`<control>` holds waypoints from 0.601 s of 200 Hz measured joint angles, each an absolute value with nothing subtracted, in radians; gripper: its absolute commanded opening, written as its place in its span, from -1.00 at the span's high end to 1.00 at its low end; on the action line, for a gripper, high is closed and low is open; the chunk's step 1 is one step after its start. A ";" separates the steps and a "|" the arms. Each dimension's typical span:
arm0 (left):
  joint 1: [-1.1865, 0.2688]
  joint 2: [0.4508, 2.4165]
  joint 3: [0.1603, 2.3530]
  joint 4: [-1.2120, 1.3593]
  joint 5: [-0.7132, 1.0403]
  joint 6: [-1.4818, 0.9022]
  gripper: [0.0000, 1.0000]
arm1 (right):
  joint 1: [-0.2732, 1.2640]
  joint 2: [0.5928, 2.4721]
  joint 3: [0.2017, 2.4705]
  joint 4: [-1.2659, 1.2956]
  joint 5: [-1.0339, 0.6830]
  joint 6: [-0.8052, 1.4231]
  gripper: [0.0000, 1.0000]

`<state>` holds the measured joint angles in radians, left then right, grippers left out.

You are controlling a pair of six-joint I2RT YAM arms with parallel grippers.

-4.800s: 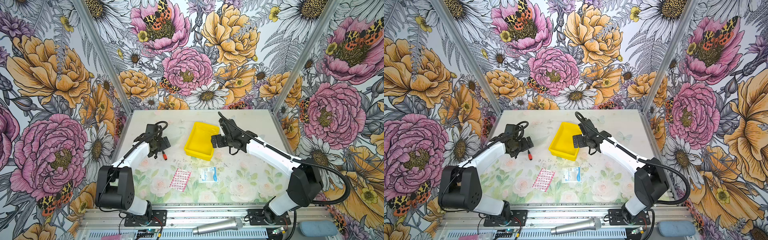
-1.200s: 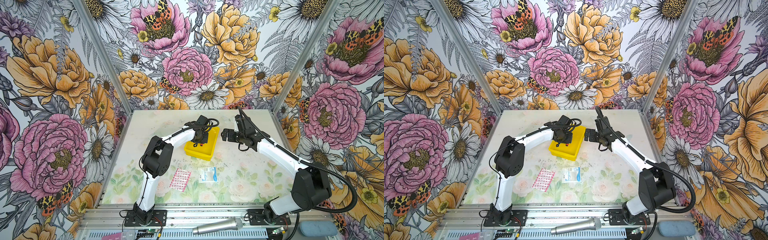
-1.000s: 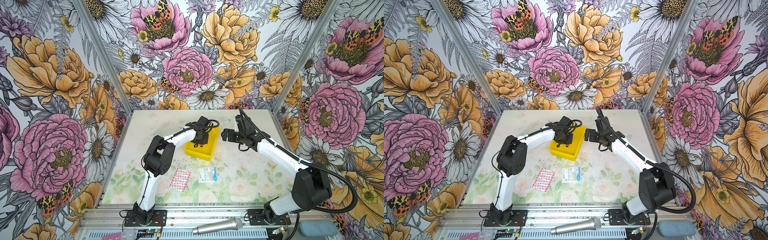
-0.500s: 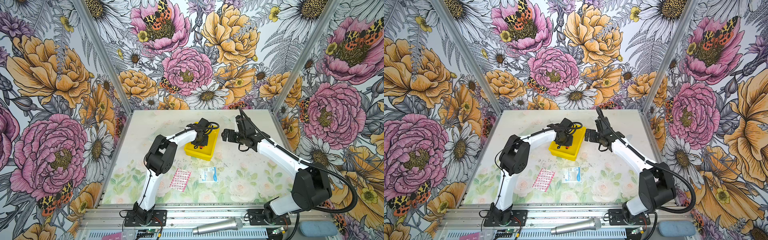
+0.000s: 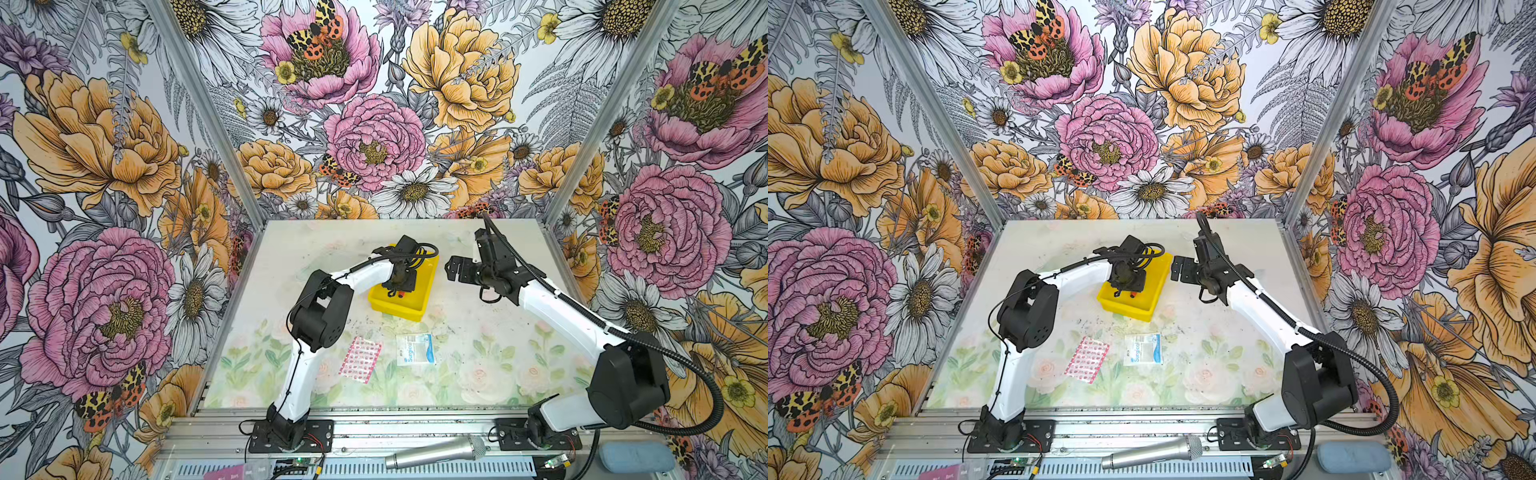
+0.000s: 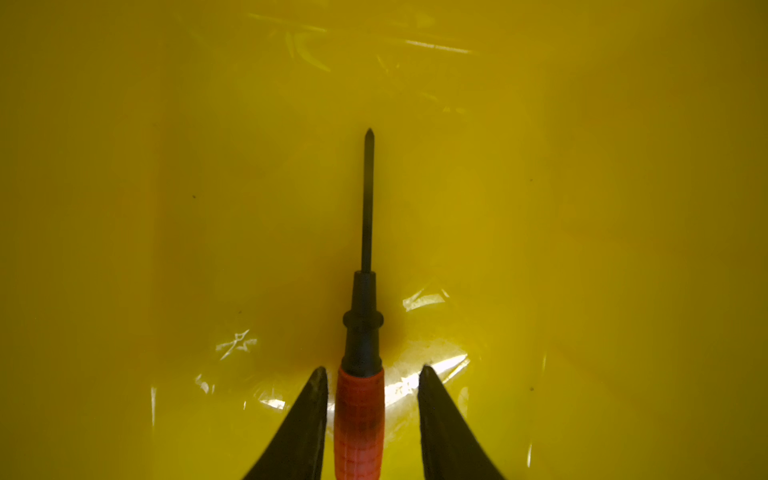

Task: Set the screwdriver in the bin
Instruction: 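Open the left gripper to drop the screwdriver into the bin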

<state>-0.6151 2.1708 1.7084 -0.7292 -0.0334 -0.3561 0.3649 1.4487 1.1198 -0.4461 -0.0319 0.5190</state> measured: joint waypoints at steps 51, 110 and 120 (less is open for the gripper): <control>-0.618 1.972 1.612 -0.728 -0.074 -0.379 -0.04 | 0.360 1.385 1.055 -0.443 -0.031 0.484 -0.99; -0.588 1.763 1.475 -0.721 -0.123 -0.312 -0.61 | 0.344 1.319 1.007 -0.443 -0.023 0.478 -0.99; -0.571 1.727 1.443 -0.713 -0.127 -0.294 -0.69 | 0.334 1.314 1.003 -0.442 -0.019 0.478 -0.99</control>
